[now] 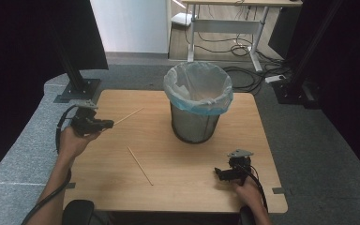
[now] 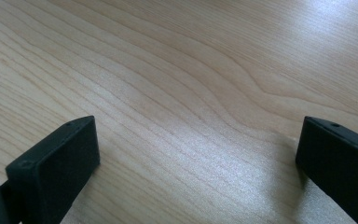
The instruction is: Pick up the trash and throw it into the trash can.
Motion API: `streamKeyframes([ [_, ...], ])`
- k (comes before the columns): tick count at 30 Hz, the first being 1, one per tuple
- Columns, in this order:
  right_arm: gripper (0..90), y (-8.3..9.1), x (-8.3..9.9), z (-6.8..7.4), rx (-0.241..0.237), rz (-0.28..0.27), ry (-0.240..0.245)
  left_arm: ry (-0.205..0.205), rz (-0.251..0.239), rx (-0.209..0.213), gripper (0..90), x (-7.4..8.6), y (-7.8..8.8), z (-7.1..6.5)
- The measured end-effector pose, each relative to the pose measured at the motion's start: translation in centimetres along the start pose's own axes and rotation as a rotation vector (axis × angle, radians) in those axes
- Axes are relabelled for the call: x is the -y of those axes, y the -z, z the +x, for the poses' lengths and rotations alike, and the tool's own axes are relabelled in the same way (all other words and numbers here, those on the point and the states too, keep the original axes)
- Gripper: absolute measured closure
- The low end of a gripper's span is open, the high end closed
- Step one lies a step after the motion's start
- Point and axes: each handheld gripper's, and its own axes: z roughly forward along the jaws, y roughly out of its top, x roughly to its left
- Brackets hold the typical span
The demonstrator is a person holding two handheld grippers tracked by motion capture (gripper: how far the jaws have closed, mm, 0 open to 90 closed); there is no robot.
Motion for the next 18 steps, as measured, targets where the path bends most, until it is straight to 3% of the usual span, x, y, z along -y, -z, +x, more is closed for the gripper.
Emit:
streamKeyframes([
  [1,0.0,0.0,0.0,0.0,0.0,0.0,0.0,0.0,0.0,0.0,86.3,0.0,0.0,0.0],
  [6,0.0,0.0,0.0,0.0,-0.001,0.0,0.004,-0.026,-0.011,0.019,86.3,-3.5,1.7,-0.7],
  [8,0.0,0.0,0.0,0.0,-0.001,0.0,0.004,-0.028,-0.016,0.02,86.3,-4.1,2.0,-0.9],
  [10,0.0,0.0,0.0,0.0,-0.002,0.001,0.004,-0.046,-0.025,0.035,86.3,-5.9,2.8,-1.5],
  [11,0.0,0.0,0.0,0.0,-0.002,0.001,0.004,-0.046,-0.025,0.035,86.3,-5.9,2.8,-1.5],
  [13,0.0,0.0,0.0,0.0,-0.003,0.001,0.004,-0.077,-0.031,0.04,86.3,-7.9,3.7,-2.3],
  [15,0.0,0.0,0.0,0.0,-0.003,0.001,0.004,-0.087,-0.035,0.042,86.3,-8.6,3.9,-2.6],
  [16,0.0,0.0,0.0,0.0,-0.003,0.001,0.004,-0.102,-0.041,0.049,86.3,-9.9,4.3,-3.2],
  [18,0.0,0.0,0.0,0.0,-0.003,0.001,0.004,-0.108,-0.045,0.051,86.3,-10.6,4.4,-3.5],
])
